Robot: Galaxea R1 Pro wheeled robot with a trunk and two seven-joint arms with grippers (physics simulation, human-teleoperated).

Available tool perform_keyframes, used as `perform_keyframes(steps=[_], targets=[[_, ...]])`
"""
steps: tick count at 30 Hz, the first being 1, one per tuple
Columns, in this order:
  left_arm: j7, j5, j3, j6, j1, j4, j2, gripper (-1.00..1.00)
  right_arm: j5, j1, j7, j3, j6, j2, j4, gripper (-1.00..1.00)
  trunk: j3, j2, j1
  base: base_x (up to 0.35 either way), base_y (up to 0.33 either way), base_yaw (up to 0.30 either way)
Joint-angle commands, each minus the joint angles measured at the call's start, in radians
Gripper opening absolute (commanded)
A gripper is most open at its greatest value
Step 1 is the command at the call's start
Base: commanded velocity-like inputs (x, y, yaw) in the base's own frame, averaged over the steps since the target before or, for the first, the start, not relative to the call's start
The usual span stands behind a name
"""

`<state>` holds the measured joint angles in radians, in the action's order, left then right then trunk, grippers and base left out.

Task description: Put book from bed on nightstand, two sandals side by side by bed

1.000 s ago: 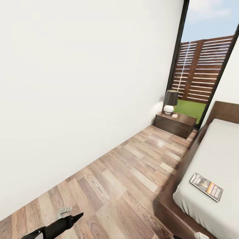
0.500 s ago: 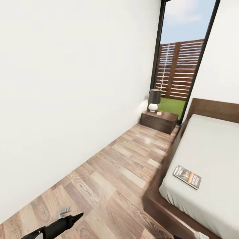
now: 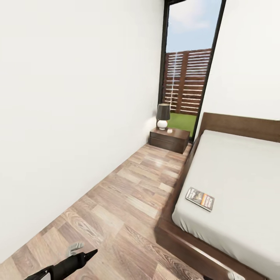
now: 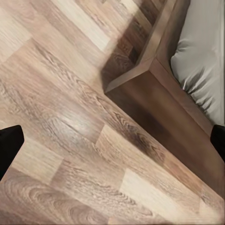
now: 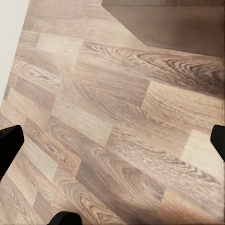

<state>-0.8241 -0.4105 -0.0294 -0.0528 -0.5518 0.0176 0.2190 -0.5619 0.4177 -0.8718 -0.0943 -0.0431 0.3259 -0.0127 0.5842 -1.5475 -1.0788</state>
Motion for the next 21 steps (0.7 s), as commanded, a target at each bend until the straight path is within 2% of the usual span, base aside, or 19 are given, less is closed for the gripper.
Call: perform_keyframes(steps=[1,21], targets=[[-0.003,-0.002,-0.003,-0.005,0.000,-0.001,0.000,1.00,-0.006,0.001,-0.003,-0.008,-0.004,0.000,-0.001,1.00,0.001,-0.001,0.000,0.000,0.000,-0.284],[0.000,-0.002,-0.003,-0.005,0.000,-0.001,0.000,1.00,-0.006,0.001,-0.003,-0.009,-0.004,-0.001,-0.002,1.00,0.001,-0.001,0.000,0.000,0.000,-0.283]])
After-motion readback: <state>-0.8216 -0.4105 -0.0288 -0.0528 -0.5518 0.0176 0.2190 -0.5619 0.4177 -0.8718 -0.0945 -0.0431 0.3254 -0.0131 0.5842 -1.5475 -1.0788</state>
